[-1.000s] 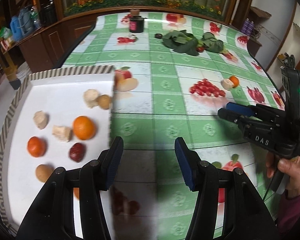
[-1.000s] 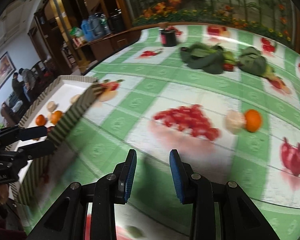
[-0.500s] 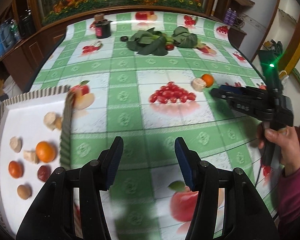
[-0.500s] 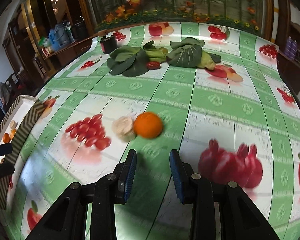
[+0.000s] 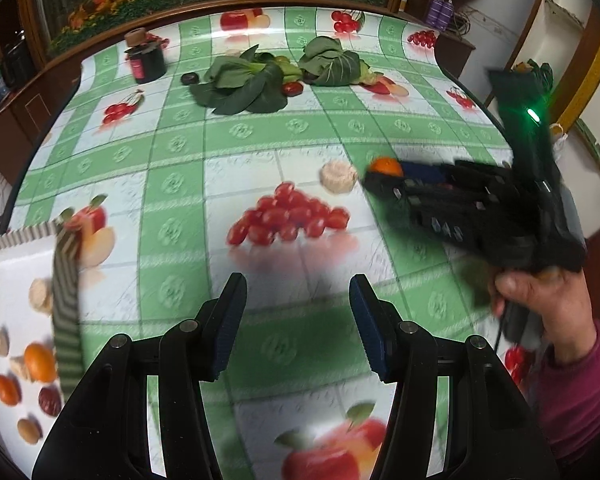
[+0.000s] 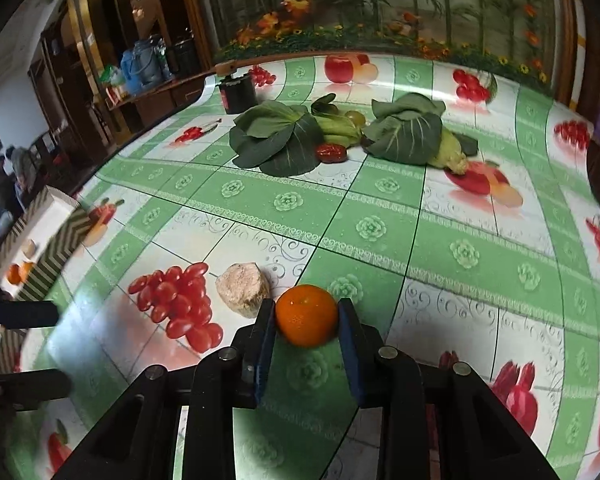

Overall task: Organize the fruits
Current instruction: 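Grasp the last tangerine with the right gripper, then grasp the beige round bun with the left gripper, then carry the bun and tangerine with both grippers over the tray, then open both grippers to release the bun and tangerine into the tray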

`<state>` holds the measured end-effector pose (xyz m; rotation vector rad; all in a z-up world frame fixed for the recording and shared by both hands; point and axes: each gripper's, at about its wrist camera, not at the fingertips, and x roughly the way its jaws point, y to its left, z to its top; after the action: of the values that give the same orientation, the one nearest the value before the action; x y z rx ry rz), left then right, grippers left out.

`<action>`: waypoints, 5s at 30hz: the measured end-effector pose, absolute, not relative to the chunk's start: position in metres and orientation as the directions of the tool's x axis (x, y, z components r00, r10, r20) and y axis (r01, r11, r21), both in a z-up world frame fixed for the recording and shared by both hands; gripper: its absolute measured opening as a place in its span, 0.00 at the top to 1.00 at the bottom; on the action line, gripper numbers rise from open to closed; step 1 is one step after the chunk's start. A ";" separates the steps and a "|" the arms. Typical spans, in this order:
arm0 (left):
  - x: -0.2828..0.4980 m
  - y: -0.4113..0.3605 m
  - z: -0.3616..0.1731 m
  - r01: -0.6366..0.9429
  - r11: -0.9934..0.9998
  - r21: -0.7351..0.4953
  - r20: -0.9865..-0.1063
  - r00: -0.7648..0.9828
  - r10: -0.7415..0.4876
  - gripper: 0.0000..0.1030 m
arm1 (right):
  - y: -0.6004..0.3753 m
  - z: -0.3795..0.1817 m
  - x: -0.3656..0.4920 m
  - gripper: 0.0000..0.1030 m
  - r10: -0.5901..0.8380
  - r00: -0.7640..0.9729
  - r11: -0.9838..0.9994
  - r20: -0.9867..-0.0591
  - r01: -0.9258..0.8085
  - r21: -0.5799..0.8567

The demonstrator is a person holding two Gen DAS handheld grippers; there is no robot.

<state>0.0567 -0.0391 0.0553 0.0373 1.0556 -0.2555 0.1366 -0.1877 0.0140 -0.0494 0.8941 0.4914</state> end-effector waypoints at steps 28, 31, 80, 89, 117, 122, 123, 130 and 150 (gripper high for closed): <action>0.142 -0.091 0.019 0.292 0.954 -0.068 -0.854 0.478 -0.207 0.72 | -0.229 0.012 0.128 0.71 0.414 0.525 0.901 -0.744 -0.352 0.253; 0.139 -0.088 0.020 0.292 0.953 -0.075 -0.853 0.477 -0.213 0.72 | -0.228 0.013 0.127 0.71 0.416 0.522 0.900 -0.744 -0.354 0.254; -0.043 0.082 0.065 -0.025 0.998 0.060 -0.747 0.662 0.061 0.72 | -0.064 0.038 0.012 0.71 0.575 0.412 0.759 -0.707 -0.592 0.272; -0.055 0.116 0.068 -0.077 0.995 0.069 -0.740 0.665 0.103 0.72 | -0.025 0.042 0.006 0.71 0.594 0.379 0.717 -0.710 -0.649 0.253; -0.088 0.186 0.053 -0.155 0.987 0.044 -0.797 0.591 0.129 0.72 | 0.087 0.053 0.009 0.72 0.642 0.263 0.565 -0.720 -0.797 0.213; -0.091 0.189 0.048 -0.155 0.987 0.046 -0.805 0.579 0.128 0.72 | 0.102 0.049 0.009 0.72 0.642 0.239 0.546 -0.728 -0.810 0.215; -0.091 0.189 0.048 -0.154 0.987 0.048 -0.805 0.579 0.130 0.72 | 0.105 0.048 0.009 0.72 0.641 0.235 0.542 -0.731 -0.813 0.214; -0.091 0.189 0.048 -0.153 0.986 0.064 -0.805 0.576 0.142 0.72 | 0.124 0.047 0.012 0.72 0.646 0.213 0.510 -0.733 -0.835 0.207; -0.082 0.200 0.026 -0.228 0.971 0.072 -0.845 0.504 0.181 0.67 | 0.121 0.037 0.023 0.69 0.679 0.169 0.514 -0.714 -0.804 0.299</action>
<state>-0.0822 0.2004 0.0259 -0.0503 1.0132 0.2468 0.0225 0.1212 0.0368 -0.1609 0.9185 1.0608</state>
